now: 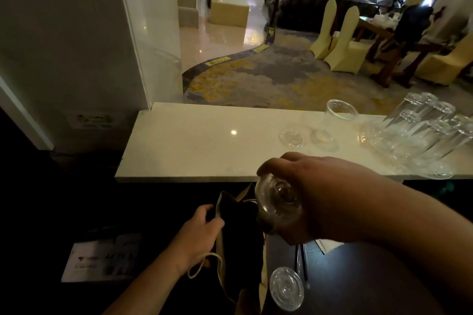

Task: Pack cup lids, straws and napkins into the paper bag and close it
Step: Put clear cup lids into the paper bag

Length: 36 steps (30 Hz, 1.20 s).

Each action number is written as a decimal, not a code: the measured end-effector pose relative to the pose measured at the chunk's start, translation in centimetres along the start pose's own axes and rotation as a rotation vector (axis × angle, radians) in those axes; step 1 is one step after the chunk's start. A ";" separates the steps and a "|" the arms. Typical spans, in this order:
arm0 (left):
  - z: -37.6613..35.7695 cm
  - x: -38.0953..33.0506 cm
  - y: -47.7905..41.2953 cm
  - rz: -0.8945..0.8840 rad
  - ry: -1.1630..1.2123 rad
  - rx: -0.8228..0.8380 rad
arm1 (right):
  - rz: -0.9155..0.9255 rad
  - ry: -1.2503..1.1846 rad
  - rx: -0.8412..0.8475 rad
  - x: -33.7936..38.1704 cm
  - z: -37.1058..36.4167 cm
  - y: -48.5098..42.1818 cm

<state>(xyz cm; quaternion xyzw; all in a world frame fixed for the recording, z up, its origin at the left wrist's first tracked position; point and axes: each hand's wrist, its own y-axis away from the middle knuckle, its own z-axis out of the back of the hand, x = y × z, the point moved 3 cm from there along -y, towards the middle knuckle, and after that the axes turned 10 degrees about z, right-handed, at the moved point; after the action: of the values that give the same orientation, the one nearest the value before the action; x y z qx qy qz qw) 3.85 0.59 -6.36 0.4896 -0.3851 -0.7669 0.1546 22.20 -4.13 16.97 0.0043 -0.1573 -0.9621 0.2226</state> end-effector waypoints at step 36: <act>0.1 -0.1 0.4 0.006 -0.160 0.047 | 0.004 -0.060 0.515 -0.5 -22.1 -16.9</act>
<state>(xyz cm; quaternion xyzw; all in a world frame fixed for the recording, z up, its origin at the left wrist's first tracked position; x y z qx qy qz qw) 3.75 0.40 -5.94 0.4291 -0.4154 -0.7939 0.1142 17.16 3.83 -9.19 0.0321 -0.4036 -0.8896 0.2115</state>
